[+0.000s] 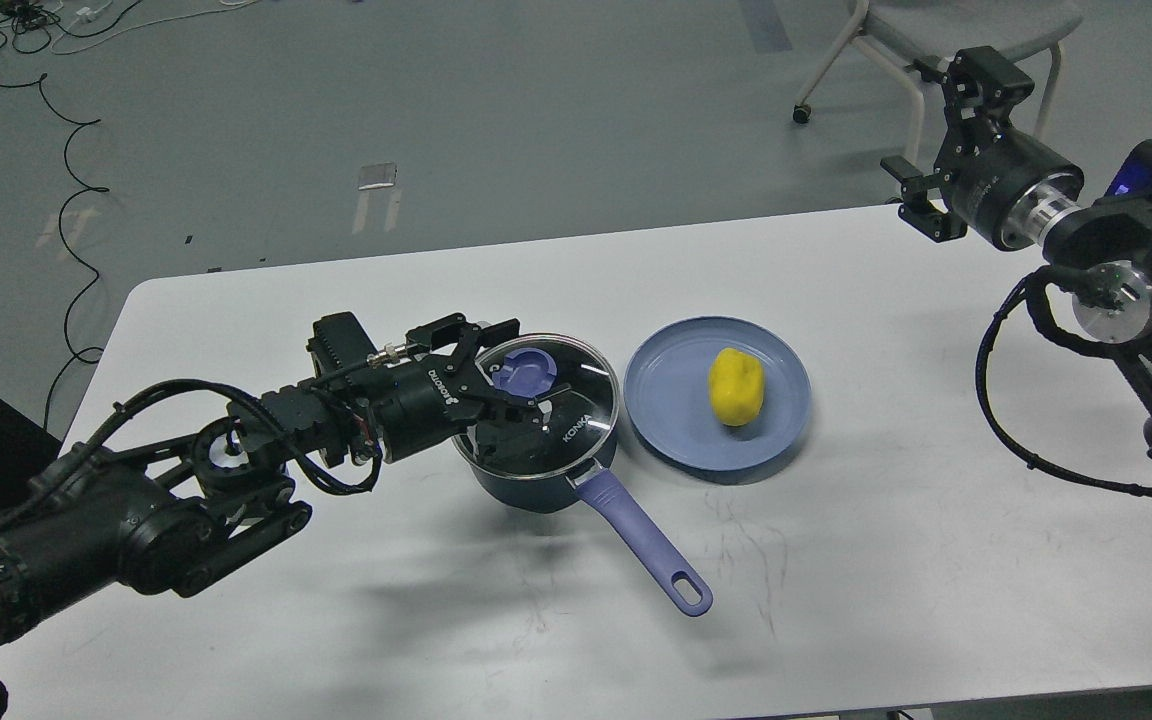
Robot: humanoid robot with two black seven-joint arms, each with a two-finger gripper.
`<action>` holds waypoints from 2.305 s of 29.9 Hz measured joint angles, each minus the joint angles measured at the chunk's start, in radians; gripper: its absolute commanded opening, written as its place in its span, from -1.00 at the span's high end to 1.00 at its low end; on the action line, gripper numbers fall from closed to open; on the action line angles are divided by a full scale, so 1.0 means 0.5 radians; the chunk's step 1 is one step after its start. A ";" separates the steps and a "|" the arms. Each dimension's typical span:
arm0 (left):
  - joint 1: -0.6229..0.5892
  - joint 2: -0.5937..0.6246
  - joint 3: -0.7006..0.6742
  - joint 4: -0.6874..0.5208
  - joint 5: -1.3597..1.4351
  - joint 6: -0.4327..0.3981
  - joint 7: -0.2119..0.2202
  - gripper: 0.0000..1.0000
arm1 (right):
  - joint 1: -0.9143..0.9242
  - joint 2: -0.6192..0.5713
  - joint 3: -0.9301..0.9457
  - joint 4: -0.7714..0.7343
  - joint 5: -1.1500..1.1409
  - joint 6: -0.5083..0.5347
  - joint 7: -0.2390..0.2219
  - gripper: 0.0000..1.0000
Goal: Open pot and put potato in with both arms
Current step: 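Close the left gripper on the purple knob of the glass lid, then lift the glass lid off the saucepan with the left gripper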
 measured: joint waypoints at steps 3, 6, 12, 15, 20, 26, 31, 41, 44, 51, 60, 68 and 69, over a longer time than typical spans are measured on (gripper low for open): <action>0.017 -0.004 0.000 0.000 0.000 -0.002 0.000 -0.94 | 0.000 -0.002 0.001 0.000 0.000 0.000 0.000 -1.00; 0.027 -0.003 0.005 0.000 0.000 -0.006 0.002 -0.93 | 0.000 -0.003 0.001 0.000 0.000 0.000 0.000 -1.00; 0.027 -0.001 0.006 0.047 -0.003 -0.006 0.015 -0.86 | 0.000 -0.006 -0.001 -0.002 0.000 -0.004 0.000 -1.00; 0.027 -0.001 0.006 0.066 -0.004 -0.006 0.015 -0.86 | 0.000 -0.004 -0.002 -0.002 0.000 -0.028 0.000 -1.00; 0.032 0.000 0.006 0.071 -0.004 -0.006 0.013 -0.86 | -0.002 -0.009 -0.004 -0.002 0.000 -0.039 0.000 -1.00; 0.032 0.002 0.006 0.067 -0.006 -0.006 0.003 -0.61 | -0.003 -0.015 -0.005 -0.002 0.000 -0.040 0.000 -1.00; 0.030 0.010 0.005 0.054 -0.007 -0.006 -0.001 -0.57 | -0.003 -0.015 -0.005 -0.003 -0.003 -0.040 0.000 -1.00; 0.021 0.025 0.002 0.034 -0.003 -0.004 -0.032 -0.45 | -0.003 -0.022 -0.005 -0.004 -0.003 -0.043 0.000 -1.00; 0.020 0.024 0.002 0.032 -0.003 -0.002 -0.032 -0.34 | -0.003 -0.024 -0.006 -0.005 -0.003 -0.043 0.000 -1.00; 0.020 0.024 0.003 0.028 0.002 0.000 -0.032 0.12 | -0.003 -0.033 -0.010 -0.018 -0.003 -0.043 0.000 -1.00; 0.023 0.029 0.004 0.027 0.000 0.001 -0.032 0.10 | -0.003 -0.034 -0.011 -0.019 -0.003 -0.052 0.000 -1.00; 0.008 0.069 0.002 -0.002 -0.002 0.000 -0.033 0.10 | -0.003 -0.034 -0.013 -0.019 -0.003 -0.073 0.000 -1.00; 0.003 0.086 0.001 -0.022 -0.003 0.000 -0.033 0.10 | -0.003 -0.034 -0.013 -0.019 -0.003 -0.073 0.000 -1.00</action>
